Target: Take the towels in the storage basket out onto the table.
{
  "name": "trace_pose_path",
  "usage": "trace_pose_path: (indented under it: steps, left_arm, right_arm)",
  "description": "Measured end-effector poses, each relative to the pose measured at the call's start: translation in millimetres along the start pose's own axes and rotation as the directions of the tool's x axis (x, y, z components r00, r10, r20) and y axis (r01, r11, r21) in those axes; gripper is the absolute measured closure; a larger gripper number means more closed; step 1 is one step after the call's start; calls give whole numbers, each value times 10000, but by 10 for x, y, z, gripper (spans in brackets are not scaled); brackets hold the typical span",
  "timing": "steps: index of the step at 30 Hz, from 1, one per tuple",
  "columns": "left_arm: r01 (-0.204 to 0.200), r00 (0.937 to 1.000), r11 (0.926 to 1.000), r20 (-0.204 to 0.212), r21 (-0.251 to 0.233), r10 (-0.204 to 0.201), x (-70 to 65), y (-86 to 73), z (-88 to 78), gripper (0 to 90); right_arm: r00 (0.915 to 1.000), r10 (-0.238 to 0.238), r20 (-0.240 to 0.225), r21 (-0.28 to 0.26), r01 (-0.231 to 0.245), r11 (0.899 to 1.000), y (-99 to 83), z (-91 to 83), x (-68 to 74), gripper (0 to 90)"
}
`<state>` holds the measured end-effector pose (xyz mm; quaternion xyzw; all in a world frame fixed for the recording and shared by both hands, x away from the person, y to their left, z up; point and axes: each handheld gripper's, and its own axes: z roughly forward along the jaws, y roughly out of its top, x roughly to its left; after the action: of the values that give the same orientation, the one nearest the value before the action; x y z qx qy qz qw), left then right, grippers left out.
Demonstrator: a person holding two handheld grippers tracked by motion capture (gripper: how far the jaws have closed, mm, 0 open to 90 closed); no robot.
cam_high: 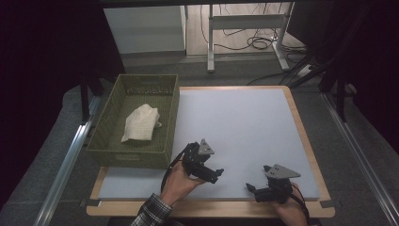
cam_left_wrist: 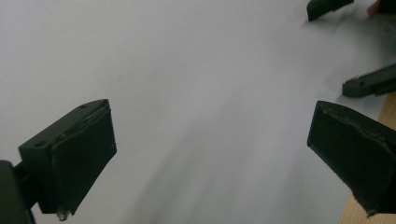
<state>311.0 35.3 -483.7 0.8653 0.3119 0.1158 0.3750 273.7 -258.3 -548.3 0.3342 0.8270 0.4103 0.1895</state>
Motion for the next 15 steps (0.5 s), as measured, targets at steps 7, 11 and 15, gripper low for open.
trace_pose_path:
  steps: [7,11,15]
  left_arm:
    - [18,10000,10000,45,78,-19,74,148,7,18]
    - [-49,10000,9999,53,132,48,135,235,-13,21]
    - [-65,9999,9999,121,111,63,197,326,-53,24]
  right_arm:
    - [10000,-11,11,5,11,10000,0,-1,-1,22]
    - [10000,-30,16,-4,30,10000,0,0,-2,22]
    - [10000,-9,7,-22,9,10000,-1,2,0,22]
